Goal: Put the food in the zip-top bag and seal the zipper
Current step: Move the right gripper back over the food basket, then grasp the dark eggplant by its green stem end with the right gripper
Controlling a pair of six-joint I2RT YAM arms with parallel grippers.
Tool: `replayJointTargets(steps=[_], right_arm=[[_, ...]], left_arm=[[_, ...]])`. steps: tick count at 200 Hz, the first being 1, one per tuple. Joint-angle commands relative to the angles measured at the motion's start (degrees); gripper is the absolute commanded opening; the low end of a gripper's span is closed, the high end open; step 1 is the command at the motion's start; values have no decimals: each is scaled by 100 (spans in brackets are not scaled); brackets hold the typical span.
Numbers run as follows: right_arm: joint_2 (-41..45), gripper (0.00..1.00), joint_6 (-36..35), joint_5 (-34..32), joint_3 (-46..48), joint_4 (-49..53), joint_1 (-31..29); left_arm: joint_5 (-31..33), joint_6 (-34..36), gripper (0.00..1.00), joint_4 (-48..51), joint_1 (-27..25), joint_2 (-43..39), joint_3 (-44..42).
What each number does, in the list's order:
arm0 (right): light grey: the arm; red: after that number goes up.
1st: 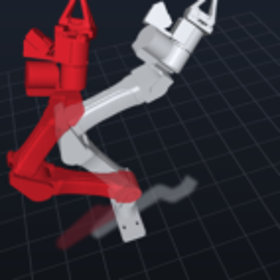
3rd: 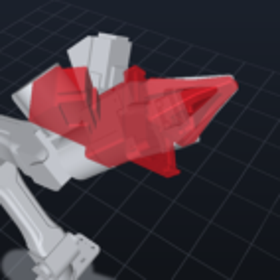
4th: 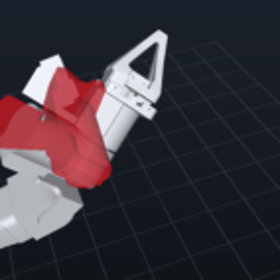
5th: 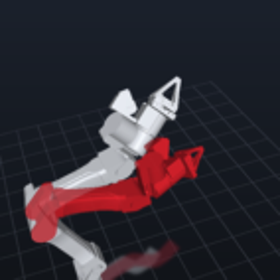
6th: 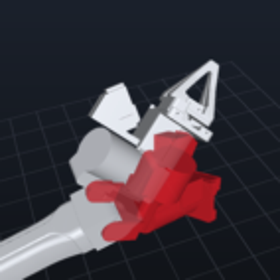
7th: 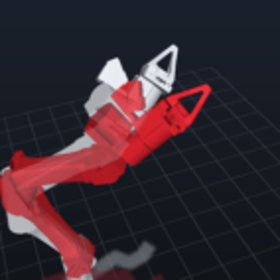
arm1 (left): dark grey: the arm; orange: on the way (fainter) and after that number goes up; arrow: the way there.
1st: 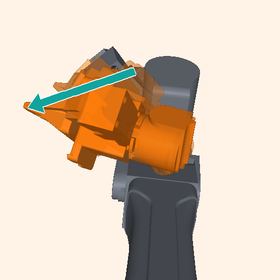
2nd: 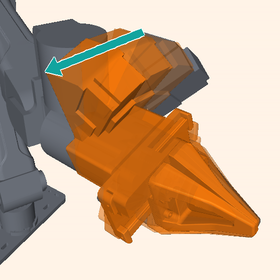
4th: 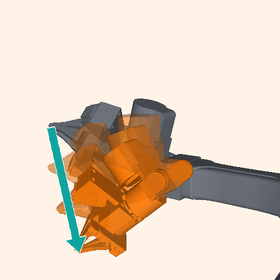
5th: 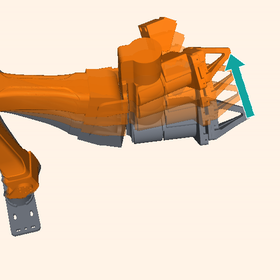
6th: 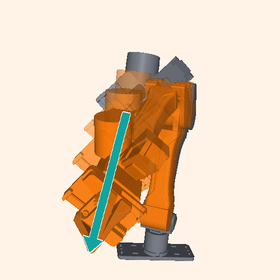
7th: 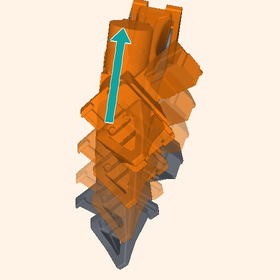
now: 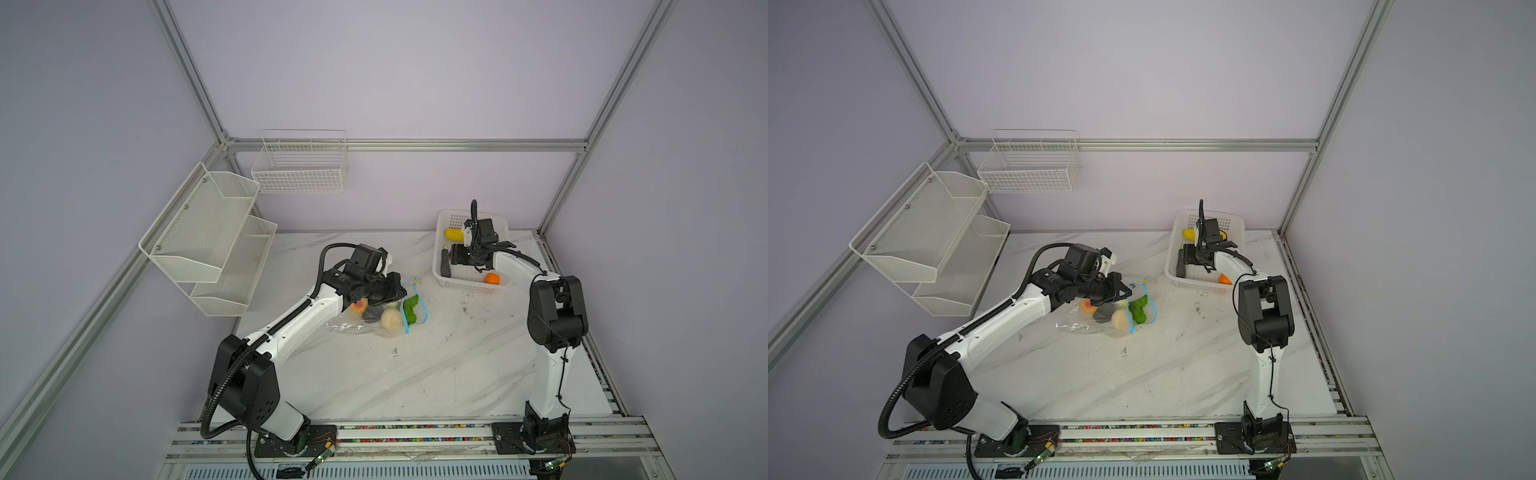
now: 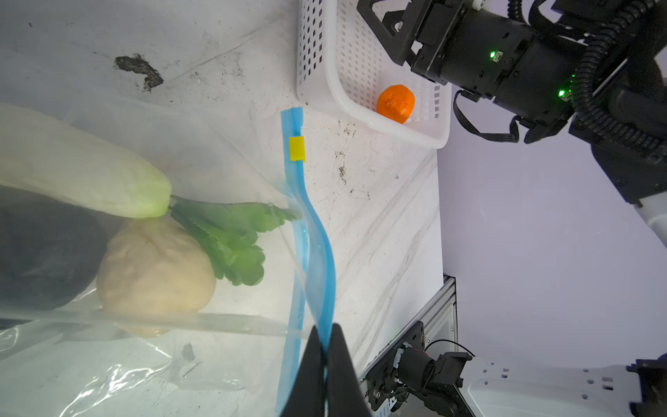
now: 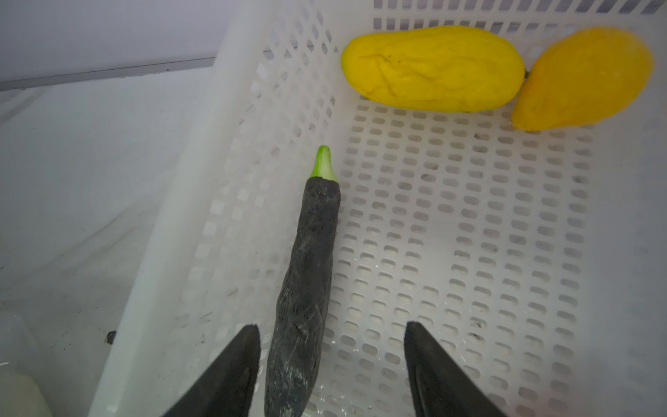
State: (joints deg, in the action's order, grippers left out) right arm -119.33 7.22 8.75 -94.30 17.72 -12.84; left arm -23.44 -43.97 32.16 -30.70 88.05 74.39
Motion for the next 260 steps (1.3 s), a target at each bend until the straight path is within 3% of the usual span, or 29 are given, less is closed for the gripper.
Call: replayJointTargets(steps=[1, 143, 206, 260], right_arm=[[-272, 66, 97, 36, -368, -14, 31], [-2022, 57, 401, 219, -2064, 158, 36], [-2281, 54, 514, 275, -2301, 171, 36], [-2288, 45, 981, 513, -2293, 158, 202]], left_arm=[[-142, -33, 0, -210, 28, 43, 561], [-290, -51, 0, -238, 20, 213, 507], [-275, -24, 0, -254, 26, 164, 440], [-240, -16, 0, -272, 23, 84, 365]])
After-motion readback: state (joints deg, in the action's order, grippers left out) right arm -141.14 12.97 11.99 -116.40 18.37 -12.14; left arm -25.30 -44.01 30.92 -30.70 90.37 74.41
